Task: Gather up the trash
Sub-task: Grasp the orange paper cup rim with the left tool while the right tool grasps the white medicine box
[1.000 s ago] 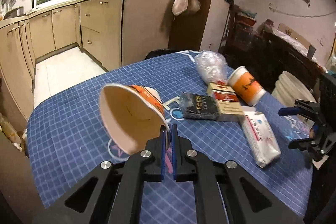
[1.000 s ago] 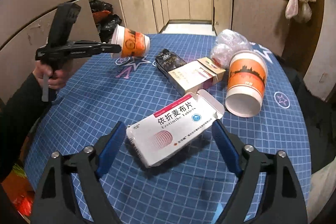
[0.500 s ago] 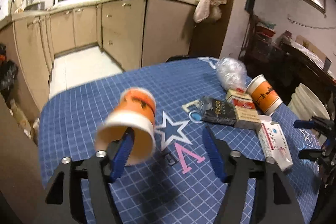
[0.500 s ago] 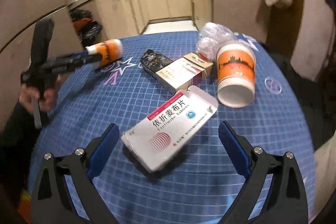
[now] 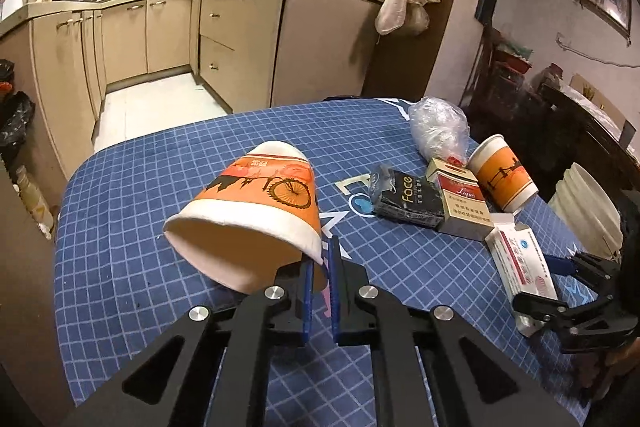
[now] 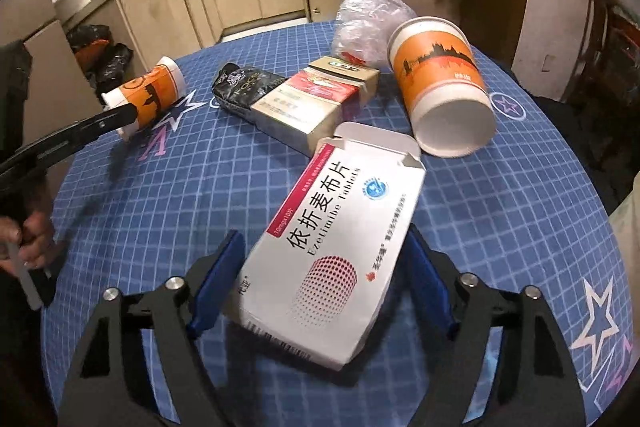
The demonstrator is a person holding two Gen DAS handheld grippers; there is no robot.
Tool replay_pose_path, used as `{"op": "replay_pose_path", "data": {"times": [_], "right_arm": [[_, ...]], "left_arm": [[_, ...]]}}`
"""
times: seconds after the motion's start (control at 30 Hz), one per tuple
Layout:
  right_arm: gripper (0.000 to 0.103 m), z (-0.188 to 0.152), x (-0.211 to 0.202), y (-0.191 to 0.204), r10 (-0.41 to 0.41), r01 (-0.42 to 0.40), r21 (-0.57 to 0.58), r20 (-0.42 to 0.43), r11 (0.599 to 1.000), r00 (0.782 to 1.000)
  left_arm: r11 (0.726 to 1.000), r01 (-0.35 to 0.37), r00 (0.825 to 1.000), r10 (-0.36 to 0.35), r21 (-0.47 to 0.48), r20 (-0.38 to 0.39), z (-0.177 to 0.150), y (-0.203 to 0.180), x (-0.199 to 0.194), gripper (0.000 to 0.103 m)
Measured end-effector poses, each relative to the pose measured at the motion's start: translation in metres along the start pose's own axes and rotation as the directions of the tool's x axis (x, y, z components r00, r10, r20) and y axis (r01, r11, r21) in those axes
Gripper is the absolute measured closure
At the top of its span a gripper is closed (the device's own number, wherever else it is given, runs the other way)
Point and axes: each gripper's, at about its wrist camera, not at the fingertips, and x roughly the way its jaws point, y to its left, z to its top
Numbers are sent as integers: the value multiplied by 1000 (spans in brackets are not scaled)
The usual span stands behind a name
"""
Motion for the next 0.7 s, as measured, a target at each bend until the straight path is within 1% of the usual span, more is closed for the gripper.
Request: {"op": "replay_pose_path", "data": {"times": [0.1,0.23,0.27,0.3,0.33,0.4,0.43,0.47,0.5,0.53,0.57,0.6,0.63,0.67,0.7], "right_arm": [[35,-14,-13,-15,71,-72,-22,-13,997,997],[43,-23,-29,-30,135,-136,-39,-23,990,991],[75,-24,-35,-33,132,-132,-49,-8,990,991],[84,-23,-39,-36,133,-133,-53,-7,990,991],[84,-22,-41,-41,160,-161,-45,-22,986,987],[84,-22,-37,-39,189,-194,-66,-80,979,979],[82,-22,-39,-45,184,-187,-41,-79,981,980],[79,-22,-40,-46,188,-191,-35,-75,981,979],[79,-23,-39,-45,201,-204,-39,-80,978,976],[71,-26,-36,-43,225,-230,-38,-99,972,969],[52,-28,-35,-44,241,-245,-19,-104,969,965],[44,-30,-36,-45,276,-275,19,-96,961,956],[22,-30,-38,-44,274,-271,48,-95,961,957],[5,-31,-40,-42,248,-241,84,-90,967,964],[5,-32,-40,-36,215,-208,81,-84,975,973]], "left_arm": [[1000,-17,1000,17,-2,1,0,-5,-5,96],[999,-42,999,42,-21,9,-2,-15,-19,96],[998,-48,999,48,-31,12,-3,-18,-24,96],[998,-52,998,53,-42,16,-5,-21,-28,96],[997,-57,998,58,-56,21,-8,-25,-34,96],[995,-66,997,69,-72,27,-12,-33,-43,96],[994,-80,996,83,-74,30,-15,-39,-47,96],[993,-88,995,91,-74,32,-17,-42,-50,96],[993,-95,995,98,-75,33,-18,-45,-51,96],[992,-101,994,104,-76,27,-20,-47,-51,96],[991,-108,994,110,-81,21,-21,-48,-50,96],[989,-115,993,117,-91,13,-21,-47,-48,96],[988,-118,993,119,-102,4,-22,-46,-45,96],[987,-125,992,126,-103,0,-22,-47,-43,96],[985,-136,991,136,-102,-7,-22,-48,-40,96]]}}
